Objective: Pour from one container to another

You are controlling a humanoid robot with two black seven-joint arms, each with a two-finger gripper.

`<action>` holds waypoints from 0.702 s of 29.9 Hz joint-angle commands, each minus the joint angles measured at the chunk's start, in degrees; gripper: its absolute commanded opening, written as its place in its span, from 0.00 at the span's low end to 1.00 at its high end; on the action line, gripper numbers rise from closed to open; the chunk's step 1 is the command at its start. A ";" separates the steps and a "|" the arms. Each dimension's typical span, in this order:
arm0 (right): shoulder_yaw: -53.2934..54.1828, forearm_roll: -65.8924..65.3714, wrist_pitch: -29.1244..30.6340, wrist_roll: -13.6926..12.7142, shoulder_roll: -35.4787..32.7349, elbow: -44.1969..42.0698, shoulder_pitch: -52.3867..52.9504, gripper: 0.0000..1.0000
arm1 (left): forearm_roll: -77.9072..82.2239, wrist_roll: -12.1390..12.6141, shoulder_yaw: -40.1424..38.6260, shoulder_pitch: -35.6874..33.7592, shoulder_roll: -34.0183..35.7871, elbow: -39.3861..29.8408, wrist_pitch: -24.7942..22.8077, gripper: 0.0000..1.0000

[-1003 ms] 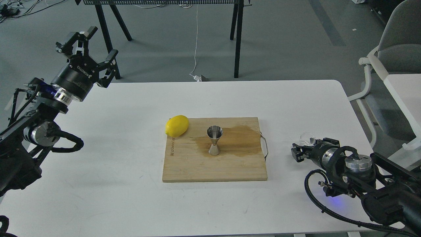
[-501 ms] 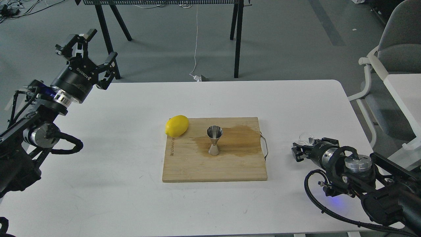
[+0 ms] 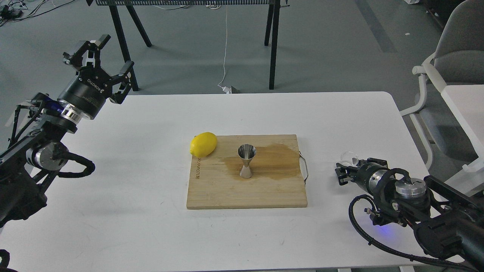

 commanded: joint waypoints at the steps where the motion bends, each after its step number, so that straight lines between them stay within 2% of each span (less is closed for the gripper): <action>1: 0.00 0.00 0.00 0.00 0.01 0.00 -0.07 0.50 | 0.00 0.00 0.00 0.00 0.01 0.18 0.00 0.81; 21: 0.09 -0.08 -0.70 0.09 -0.34 3.86 0.46 0.48 | 0.00 0.00 0.00 0.00 -0.08 0.18 0.00 0.81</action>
